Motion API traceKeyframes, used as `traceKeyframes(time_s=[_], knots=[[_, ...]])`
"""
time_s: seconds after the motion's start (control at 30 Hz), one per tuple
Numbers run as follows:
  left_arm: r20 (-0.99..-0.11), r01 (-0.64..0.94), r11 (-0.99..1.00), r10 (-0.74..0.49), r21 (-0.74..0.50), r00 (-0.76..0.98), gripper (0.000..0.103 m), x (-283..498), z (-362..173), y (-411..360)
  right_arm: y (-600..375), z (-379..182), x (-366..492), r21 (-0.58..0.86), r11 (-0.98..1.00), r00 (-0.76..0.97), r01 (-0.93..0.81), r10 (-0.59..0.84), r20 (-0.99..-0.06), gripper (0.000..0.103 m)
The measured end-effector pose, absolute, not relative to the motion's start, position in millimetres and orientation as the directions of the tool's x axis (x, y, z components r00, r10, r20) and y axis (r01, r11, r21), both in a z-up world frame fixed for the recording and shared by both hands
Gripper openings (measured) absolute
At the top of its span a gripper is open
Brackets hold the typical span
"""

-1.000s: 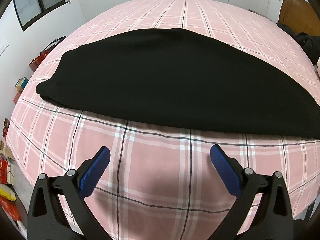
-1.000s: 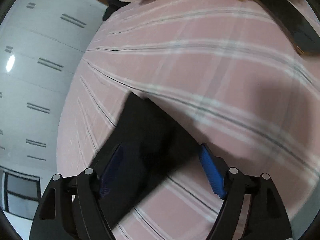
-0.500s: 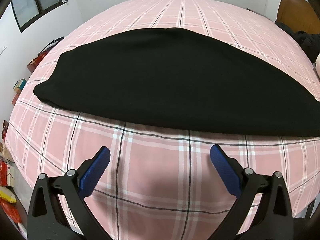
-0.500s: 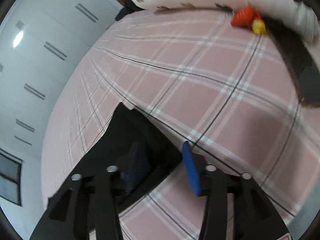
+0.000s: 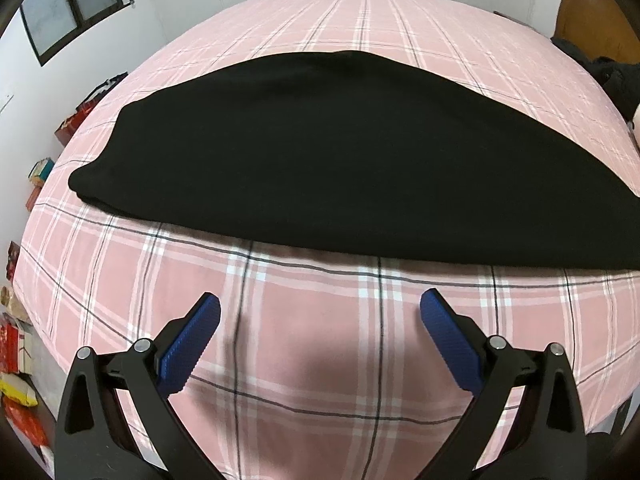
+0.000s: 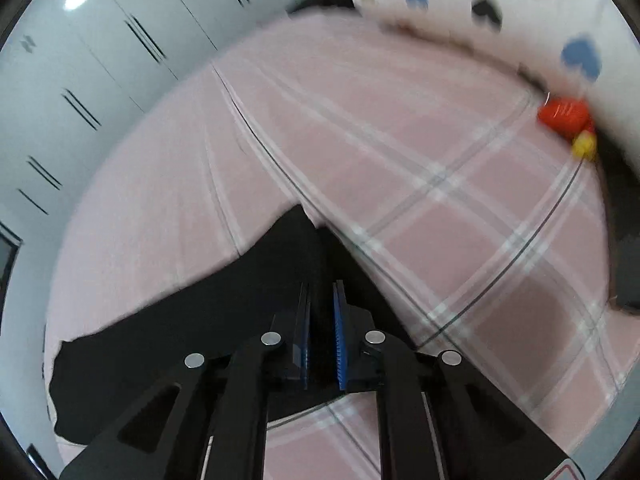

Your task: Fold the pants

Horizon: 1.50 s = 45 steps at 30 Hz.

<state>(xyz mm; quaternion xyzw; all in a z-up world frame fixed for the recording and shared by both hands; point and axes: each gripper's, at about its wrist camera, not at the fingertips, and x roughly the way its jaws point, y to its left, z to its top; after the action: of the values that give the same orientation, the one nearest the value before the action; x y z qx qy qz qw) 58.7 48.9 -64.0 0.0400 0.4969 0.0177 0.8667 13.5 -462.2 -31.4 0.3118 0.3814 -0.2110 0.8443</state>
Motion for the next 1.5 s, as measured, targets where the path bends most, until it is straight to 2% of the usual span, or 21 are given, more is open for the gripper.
traceKeyframes(time_s=[0.03, 0.1, 0.13, 0.2, 0.33, 0.43, 0.53, 0.57, 0.67, 0.73, 0.83, 0.87, 0.93, 1.03, 1.17, 1.23, 1.3, 1.4, 1.43, 1.47, 1.5], knots=[[-0.857, 0.001, 0.997, 0.063, 0.074, 0.512, 0.098, 60, -61, 52, -465, -35, 8, 0.338, 0.721, 0.603, 0.604, -0.136, -0.786, 0.009], [-0.859, -0.021, 0.997, 0.069, 0.068, 0.507, 0.098, 66, -60, 57, -479, -73, 14, 0.268, 0.729, 0.481, 0.63, -0.095, -0.872, 0.008], [-0.863, -0.026, 0.997, 0.075, 0.071, 0.5, 0.098, 70, -59, 60, -481, -73, 6, 0.296, 0.722, 0.508, 0.625, -0.089, -0.857, 0.008], [-0.867, -0.044, 0.994, 0.106, 0.097, 0.487, 0.098, 82, -53, 68, -480, -56, -5, 0.315, 0.701, 0.539, 0.64, -0.118, -0.834, 0.021], [-0.853, -0.122, 0.984, 0.176, 0.132, 0.491, 0.098, 109, -29, 107, -451, -26, -21, 0.31, 0.735, 0.597, 0.604, -0.159, -0.786, 0.022], [-0.863, -0.214, 0.965, 0.233, 0.149, 0.448, 0.098, 132, -30, 157, -420, -28, -21, 0.312, 0.77, 0.594, 0.557, -0.107, -0.798, 0.023], [-0.864, -0.288, 0.916, 0.37, 0.278, 0.342, 0.098, 155, -54, 205, -412, -58, -13, 0.257, 0.758, 0.49, 0.599, -0.093, -0.867, 0.025], [-0.871, -0.289, 0.906, 0.392, 0.309, 0.297, 0.098, 160, -64, 215, -413, -61, -20, 0.295, 0.726, 0.494, 0.621, -0.07, -0.867, 0.026], [-0.912, -0.31, 0.928, 0.297, 0.206, 0.282, 0.098, 160, -72, 244, -411, -52, -41, 0.403, 0.65, 0.568, 0.644, -0.054, -0.821, 0.031], [-0.904, -0.333, 0.92, 0.308, 0.204, 0.297, 0.098, 155, -57, 248, -412, -49, -47, 0.419, 0.636, 0.579, 0.648, -0.054, -0.814, 0.047], [-0.884, -0.323, 0.934, 0.276, 0.153, 0.378, 0.098, 140, -29, 239, -412, -46, -54, 0.459, 0.612, 0.599, 0.644, -0.031, -0.8, 0.049], [-0.879, -0.316, 0.937, 0.271, 0.148, 0.393, 0.098, 135, -23, 233, -412, -52, -55, 0.484, 0.595, 0.61, 0.641, -0.013, -0.792, 0.05], [-0.863, -0.282, 0.948, 0.261, 0.145, 0.434, 0.098, 122, -11, 213, -416, -57, -51, 0.508, 0.567, 0.616, 0.649, 0.0, -0.788, 0.061], [-0.845, -0.214, 0.964, 0.243, 0.156, 0.477, 0.098, 104, -5, 169, -426, -67, -40, 0.55, 0.51, 0.632, 0.661, 0.015, -0.775, 0.061], [-0.866, -0.133, 0.986, 0.153, 0.101, 0.476, 0.098, 82, -21, 121, -432, -79, -31, 0.608, 0.428, 0.663, 0.669, 0.024, -0.748, 0.064], [-0.87, -0.104, 0.991, 0.122, 0.082, 0.477, 0.098, 74, -34, 100, -437, -82, -25, 0.64, 0.402, 0.694, 0.655, 0.015, -0.72, 0.077], [-0.875, -0.083, 0.994, 0.098, 0.067, 0.475, 0.098, 68, -44, 83, -442, -83, -13, 0.644, 0.393, 0.703, 0.656, -0.007, -0.711, 0.079], [-0.883, -0.1, 0.995, 0.056, 0.01, 0.466, 0.098, 66, -54, 72, -446, -83, 6, 0.658, 0.415, 0.728, 0.628, -0.016, -0.685, 0.079], [-0.883, -0.108, 0.994, 0.042, -0.01, 0.467, 0.098, 62, -58, 68, -446, -86, 14, 0.649, 0.432, 0.726, 0.627, -0.022, -0.687, 0.075], [-0.883, -0.113, 0.993, 0.037, -0.018, 0.468, 0.098, 61, -62, 68, -446, -86, 20, 0.637, 0.449, 0.72, 0.627, -0.022, -0.693, 0.069], [-0.886, -0.113, 0.993, 0.04, -0.014, 0.462, 0.098, 60, -65, 64, -446, -87, 26, 0.632, 0.46, 0.714, 0.624, -0.006, -0.7, 0.043]])
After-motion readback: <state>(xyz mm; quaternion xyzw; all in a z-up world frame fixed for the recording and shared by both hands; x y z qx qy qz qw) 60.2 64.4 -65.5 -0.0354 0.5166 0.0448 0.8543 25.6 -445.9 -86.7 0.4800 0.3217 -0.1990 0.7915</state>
